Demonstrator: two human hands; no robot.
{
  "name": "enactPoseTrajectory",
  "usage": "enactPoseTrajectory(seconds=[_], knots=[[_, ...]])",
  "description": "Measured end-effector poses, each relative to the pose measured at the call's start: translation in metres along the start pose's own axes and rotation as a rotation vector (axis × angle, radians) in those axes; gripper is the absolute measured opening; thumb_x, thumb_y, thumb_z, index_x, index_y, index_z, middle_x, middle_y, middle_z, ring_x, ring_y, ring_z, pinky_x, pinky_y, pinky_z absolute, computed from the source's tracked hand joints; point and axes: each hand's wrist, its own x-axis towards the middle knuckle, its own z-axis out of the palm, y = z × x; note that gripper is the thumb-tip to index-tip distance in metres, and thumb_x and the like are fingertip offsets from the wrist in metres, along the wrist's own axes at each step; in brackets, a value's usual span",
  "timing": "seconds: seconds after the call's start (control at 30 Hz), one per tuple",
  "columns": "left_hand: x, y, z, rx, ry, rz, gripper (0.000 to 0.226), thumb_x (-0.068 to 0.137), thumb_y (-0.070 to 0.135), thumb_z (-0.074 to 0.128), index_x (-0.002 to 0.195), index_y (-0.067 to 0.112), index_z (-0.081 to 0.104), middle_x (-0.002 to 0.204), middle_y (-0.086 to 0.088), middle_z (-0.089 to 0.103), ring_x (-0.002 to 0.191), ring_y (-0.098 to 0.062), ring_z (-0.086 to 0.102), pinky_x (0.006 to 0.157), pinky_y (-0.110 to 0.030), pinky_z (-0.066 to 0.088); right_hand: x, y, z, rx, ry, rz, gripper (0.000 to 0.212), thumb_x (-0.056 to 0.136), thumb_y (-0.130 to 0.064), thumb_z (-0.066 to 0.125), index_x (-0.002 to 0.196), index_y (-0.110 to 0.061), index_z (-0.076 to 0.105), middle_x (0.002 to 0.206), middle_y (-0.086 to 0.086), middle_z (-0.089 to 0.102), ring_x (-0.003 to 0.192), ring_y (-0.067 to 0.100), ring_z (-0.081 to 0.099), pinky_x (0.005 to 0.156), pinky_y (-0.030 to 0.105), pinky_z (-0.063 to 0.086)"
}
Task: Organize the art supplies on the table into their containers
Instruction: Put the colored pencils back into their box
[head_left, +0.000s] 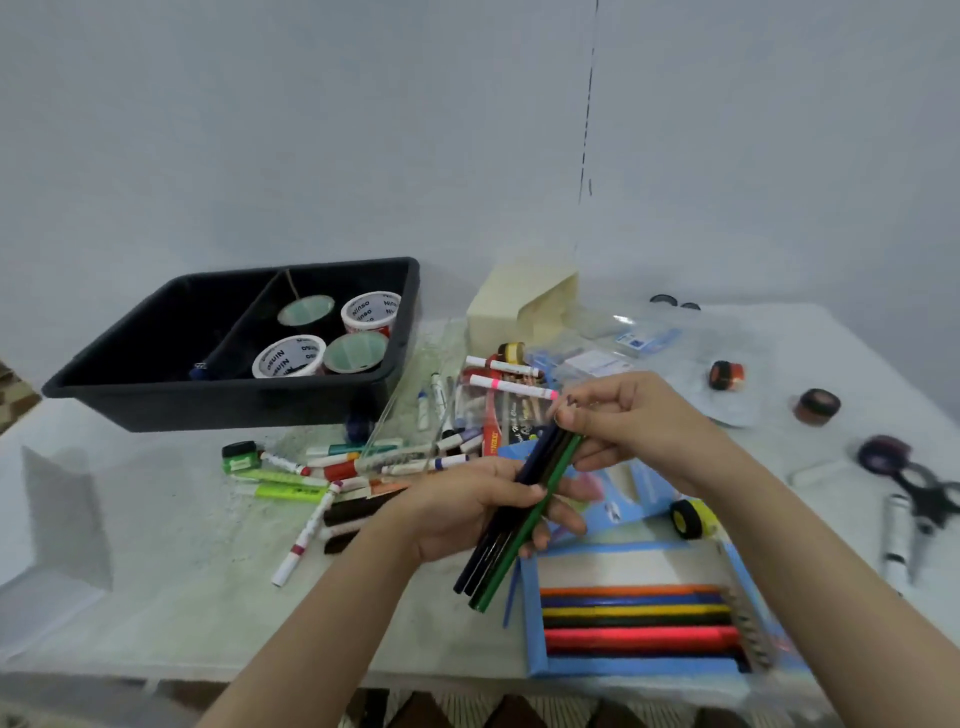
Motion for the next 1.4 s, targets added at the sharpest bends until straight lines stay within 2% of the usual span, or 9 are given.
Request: enactPoseTrajectory(seconds=[0.2, 0.3, 0.43, 0.57, 0.67, 0.87, 1.07, 1.27, 1.4], knots=[[0.014, -0.011, 0.020, 0.049, 0.256, 0.097, 0.027, 0.095, 0.001, 0.045, 0.115, 0.009, 0.061, 0.107, -0.009, 0.069, 0.091, -0.018, 0.067, 0.082, -0.030, 0.054, -0.027, 0.017, -0.026, 0.096, 0.152, 0.031, 0.007, 0.084, -0.010, 0.064, 0.089, -0.007, 0.069, 0.068, 0.005, 0.072, 0.053, 0.012, 0.067, 0.054, 0.021, 0.056], [0.011, -0.025, 0.024, 0.196, 0.473, 0.206, 0.027, 0.094, 0.000, 0.048, 0.111, 0.016, 0.062, 0.104, -0.003, 0.072, 0.096, -0.015, 0.067, 0.086, -0.027, 0.053, -0.042, 0.032, -0.042, 0.158, 0.256, 0.069, 0.007, 0.085, -0.010, 0.064, 0.088, -0.006, 0.069, 0.067, 0.005, 0.071, 0.051, 0.012, 0.066, 0.053, 0.020, 0.056], [-0.001, -0.057, 0.032, 0.378, 0.597, 0.316, 0.033, 0.089, -0.006, 0.054, 0.110, 0.017, 0.064, 0.106, 0.008, 0.071, 0.106, -0.005, 0.063, 0.093, -0.023, 0.049, -0.064, 0.056, -0.059, 0.219, 0.379, 0.117, 0.010, 0.084, -0.010, 0.064, 0.089, -0.004, 0.069, 0.072, 0.009, 0.073, 0.054, 0.017, 0.067, 0.052, 0.020, 0.055], [-0.013, -0.082, 0.032, 0.618, 0.595, 0.282, 0.045, 0.080, 0.009, 0.072, 0.115, 0.035, 0.063, 0.119, 0.029, 0.059, 0.117, 0.014, 0.046, 0.096, -0.009, 0.039, -0.081, 0.076, -0.068, 0.256, 0.463, 0.160, 0.011, 0.085, -0.008, 0.063, 0.091, -0.001, 0.069, 0.077, 0.016, 0.072, 0.056, 0.019, 0.068, 0.052, 0.020, 0.055], [-0.018, -0.087, 0.034, 0.832, 0.562, 0.195, 0.064, 0.067, 0.029, 0.084, 0.120, 0.047, 0.053, 0.130, 0.040, 0.036, 0.120, 0.030, 0.023, 0.100, -0.006, 0.025, -0.090, 0.084, -0.072, 0.264, 0.544, 0.162, 0.010, 0.086, -0.007, 0.064, 0.091, 0.000, 0.068, 0.074, 0.015, 0.072, 0.055, 0.018, 0.068, 0.052, 0.020, 0.055], [-0.016, -0.089, 0.041, 1.065, 0.535, 0.057, 0.086, 0.065, 0.051, 0.078, 0.137, 0.048, 0.032, 0.129, 0.046, 0.005, 0.136, 0.006, 0.004, 0.115, -0.029, 0.014, -0.100, 0.090, -0.073, 0.300, 0.702, 0.086, 0.004, 0.087, -0.006, 0.063, 0.086, -0.004, 0.066, 0.061, 0.005, 0.069, 0.050, 0.013, 0.066, 0.050, 0.016, 0.054], [-0.014, -0.088, 0.051, 1.101, 0.526, 0.055, 0.086, 0.071, 0.048, 0.075, 0.141, 0.042, 0.027, 0.124, 0.048, 0.000, 0.121, 0.027, -0.007, 0.114, -0.023, 0.008, -0.108, 0.104, -0.056, 0.259, 0.767, -0.031, 0.006, 0.088, -0.009, 0.062, 0.084, -0.010, 0.067, 0.067, 0.005, 0.070, 0.055, 0.010, 0.066, 0.054, 0.015, 0.054], [-0.013, -0.085, 0.055, 1.174, 0.513, 0.060, 0.084, 0.074, 0.044, 0.074, 0.142, 0.040, 0.024, 0.122, 0.048, 0.000, 0.105, 0.041, -0.017, 0.109, -0.017, 0.003, -0.108, 0.118, -0.043, 0.128, 0.687, -0.135, 0.008, 0.088, -0.010, 0.062, 0.085, -0.013, 0.069, 0.074, 0.004, 0.070, 0.070, 0.016, 0.069, 0.064, 0.019, 0.057], [-0.011, -0.092, 0.055, 1.196, 0.537, 0.144, 0.078, 0.077, 0.058, 0.065, 0.141, 0.041, 0.024, 0.138, 0.040, 0.011, 0.123, 0.032, -0.006, 0.113, -0.015, 0.004, -0.106, 0.123, -0.040, -0.194, 0.648, -0.220, 0.017, 0.086, -0.015, 0.066, 0.078, -0.030, 0.066, 0.073, -0.015, 0.069, 0.076, 0.001, 0.064, 0.065, 0.010, 0.048]])
